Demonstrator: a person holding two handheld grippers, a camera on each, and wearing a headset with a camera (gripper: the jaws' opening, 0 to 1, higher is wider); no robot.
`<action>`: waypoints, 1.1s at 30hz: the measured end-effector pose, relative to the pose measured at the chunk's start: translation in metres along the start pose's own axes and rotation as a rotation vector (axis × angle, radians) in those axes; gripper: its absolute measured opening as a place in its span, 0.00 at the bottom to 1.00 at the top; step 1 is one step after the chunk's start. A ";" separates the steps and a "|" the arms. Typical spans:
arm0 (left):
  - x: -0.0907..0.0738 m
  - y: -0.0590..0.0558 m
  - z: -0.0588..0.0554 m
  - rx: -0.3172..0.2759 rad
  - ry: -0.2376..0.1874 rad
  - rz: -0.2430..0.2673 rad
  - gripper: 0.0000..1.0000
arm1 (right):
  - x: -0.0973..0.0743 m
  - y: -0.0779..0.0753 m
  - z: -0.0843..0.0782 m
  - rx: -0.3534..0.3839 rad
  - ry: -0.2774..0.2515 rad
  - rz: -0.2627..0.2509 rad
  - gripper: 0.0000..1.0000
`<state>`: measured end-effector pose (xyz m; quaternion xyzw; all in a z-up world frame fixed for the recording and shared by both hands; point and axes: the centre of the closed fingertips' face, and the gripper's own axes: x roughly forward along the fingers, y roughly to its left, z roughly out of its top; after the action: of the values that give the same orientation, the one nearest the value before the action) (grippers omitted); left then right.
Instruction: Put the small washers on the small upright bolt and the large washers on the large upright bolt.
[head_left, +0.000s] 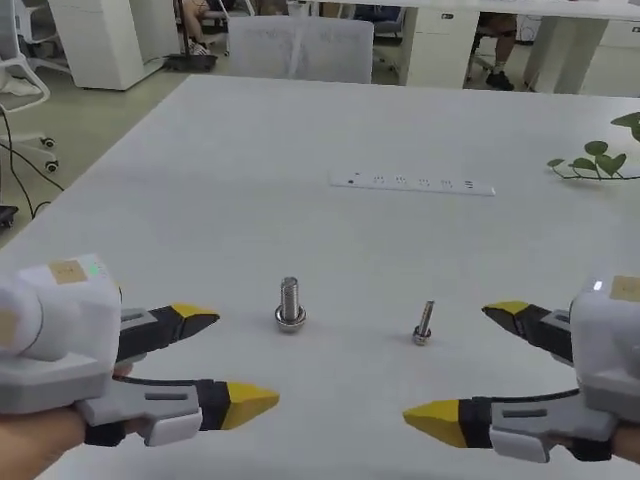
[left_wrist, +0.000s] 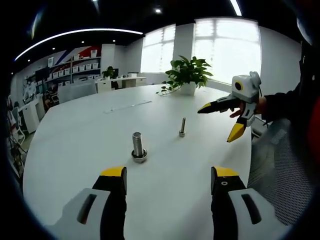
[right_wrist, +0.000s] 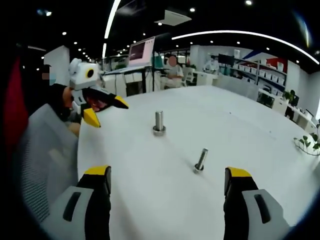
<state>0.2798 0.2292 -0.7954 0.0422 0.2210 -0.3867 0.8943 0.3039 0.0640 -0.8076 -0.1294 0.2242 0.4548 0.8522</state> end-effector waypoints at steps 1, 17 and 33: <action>0.000 0.001 -0.001 -0.003 0.003 0.003 0.71 | 0.000 0.000 0.001 0.003 -0.010 -0.001 0.95; 0.007 0.000 -0.007 -0.050 0.013 -0.001 0.83 | 0.004 -0.007 -0.001 0.021 -0.042 -0.016 0.99; 0.014 -0.003 -0.011 -0.050 0.031 -0.005 0.98 | 0.006 -0.003 -0.002 0.040 -0.034 0.000 1.00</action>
<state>0.2822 0.2204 -0.8106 0.0254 0.2447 -0.3828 0.8905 0.3085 0.0662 -0.8125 -0.1046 0.2186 0.4526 0.8582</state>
